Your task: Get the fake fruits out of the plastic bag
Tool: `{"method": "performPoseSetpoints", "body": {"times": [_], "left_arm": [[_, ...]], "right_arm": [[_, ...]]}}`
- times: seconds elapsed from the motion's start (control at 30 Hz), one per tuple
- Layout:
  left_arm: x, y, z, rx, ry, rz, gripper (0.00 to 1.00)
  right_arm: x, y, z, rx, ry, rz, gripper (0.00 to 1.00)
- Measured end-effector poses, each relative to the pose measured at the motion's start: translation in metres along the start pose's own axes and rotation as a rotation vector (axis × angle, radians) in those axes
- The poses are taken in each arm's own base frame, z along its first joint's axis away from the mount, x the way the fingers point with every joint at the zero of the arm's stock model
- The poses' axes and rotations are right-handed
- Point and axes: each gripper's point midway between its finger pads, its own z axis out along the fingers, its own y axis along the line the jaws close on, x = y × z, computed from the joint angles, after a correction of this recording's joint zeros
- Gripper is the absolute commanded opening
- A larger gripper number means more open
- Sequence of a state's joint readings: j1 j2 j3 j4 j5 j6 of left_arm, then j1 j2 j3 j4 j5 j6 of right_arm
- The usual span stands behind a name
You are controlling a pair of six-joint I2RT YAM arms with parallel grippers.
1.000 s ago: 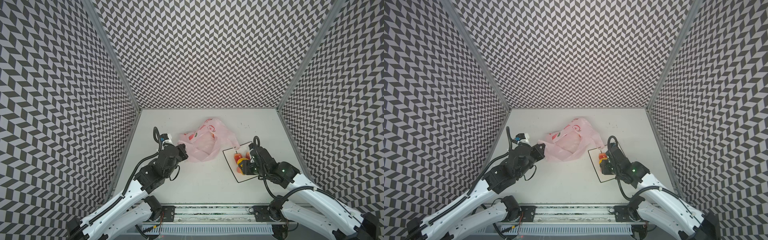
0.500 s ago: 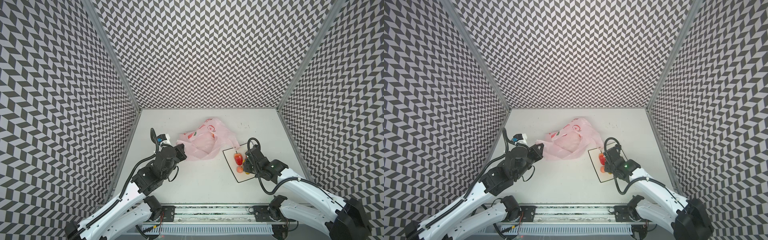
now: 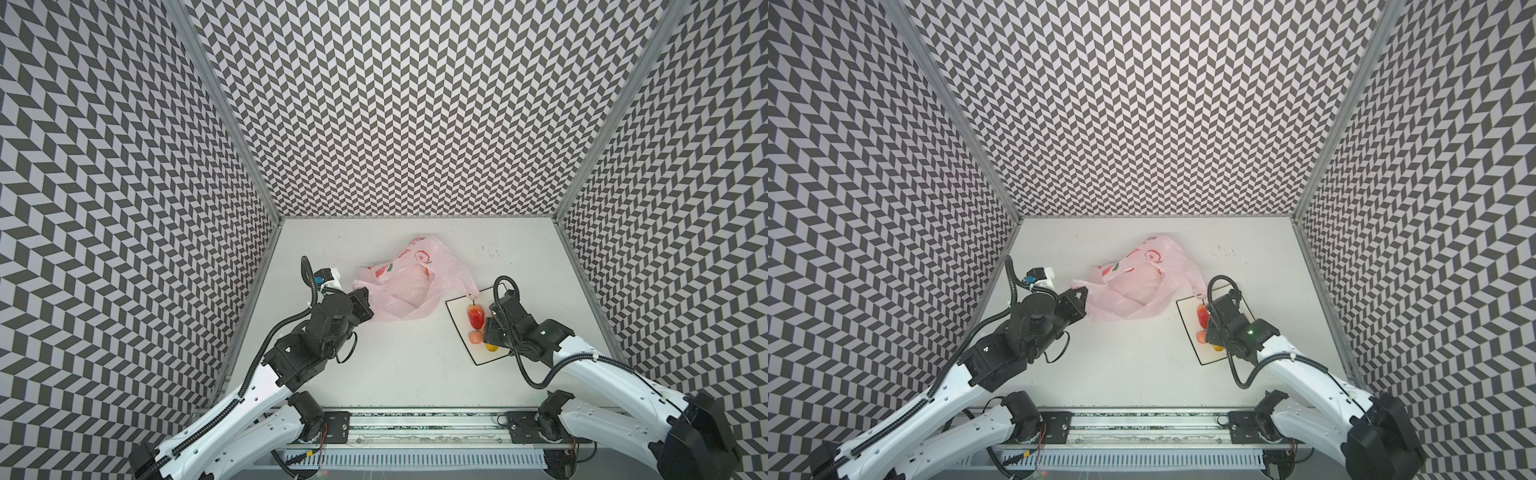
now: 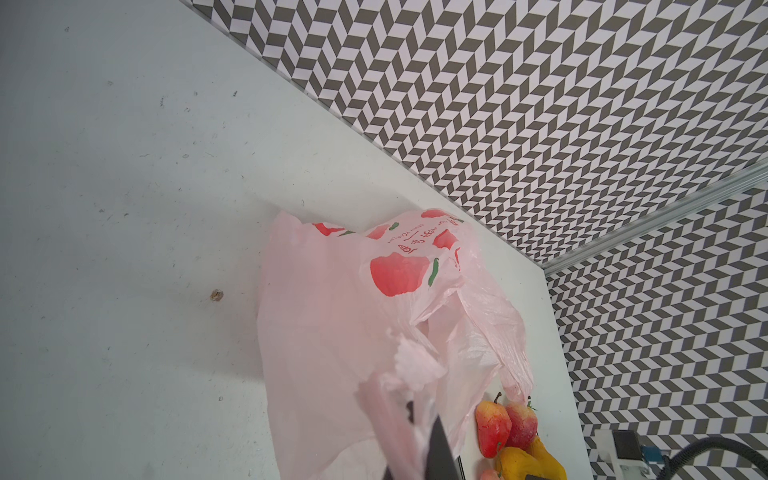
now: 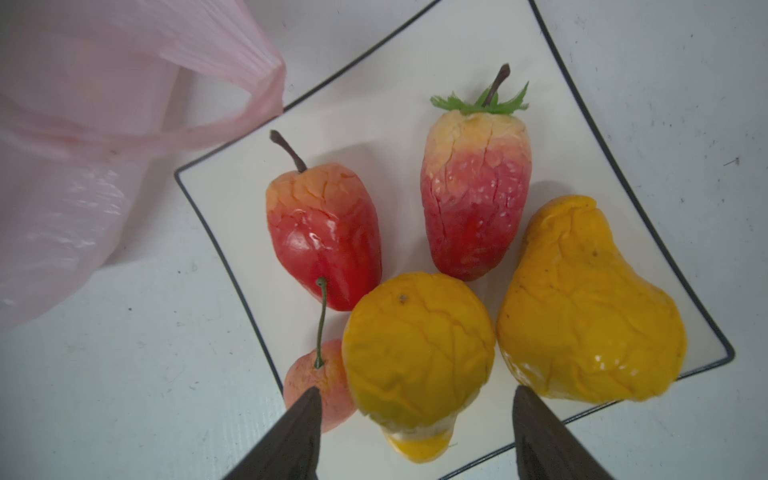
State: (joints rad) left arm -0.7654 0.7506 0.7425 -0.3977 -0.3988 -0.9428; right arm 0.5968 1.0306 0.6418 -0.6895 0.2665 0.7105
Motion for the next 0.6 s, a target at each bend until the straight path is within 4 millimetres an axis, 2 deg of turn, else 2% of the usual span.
{"method": "performPoseSetpoints", "body": {"times": [0.2, 0.3, 0.37, 0.47, 0.6], "left_arm": [[0.000, 0.000, 0.000, 0.001, 0.001, 0.003, 0.00], [0.001, 0.000, 0.000, 0.002, 0.004, 0.007, 0.00], [0.001, -0.001, 0.000, 0.004, 0.006, 0.007, 0.00], [0.001, -0.001, 0.000, 0.007, 0.007, 0.007, 0.00], [-0.001, -0.003, -0.004, 0.019, 0.000, 0.001, 0.00]], "right_arm": [[-0.038, 0.021, -0.035, -0.068, -0.091, -0.010, 0.65], [-0.060, 0.043, -0.054, -0.151, -0.141, -0.026, 0.57], [-0.073, 0.061, -0.064, -0.218, -0.165, -0.039, 0.55], [-0.085, 0.092, -0.066, -0.307, -0.167, -0.080, 0.53], [-0.091, 0.138, -0.053, -0.394, -0.115, -0.152, 0.52]]}}
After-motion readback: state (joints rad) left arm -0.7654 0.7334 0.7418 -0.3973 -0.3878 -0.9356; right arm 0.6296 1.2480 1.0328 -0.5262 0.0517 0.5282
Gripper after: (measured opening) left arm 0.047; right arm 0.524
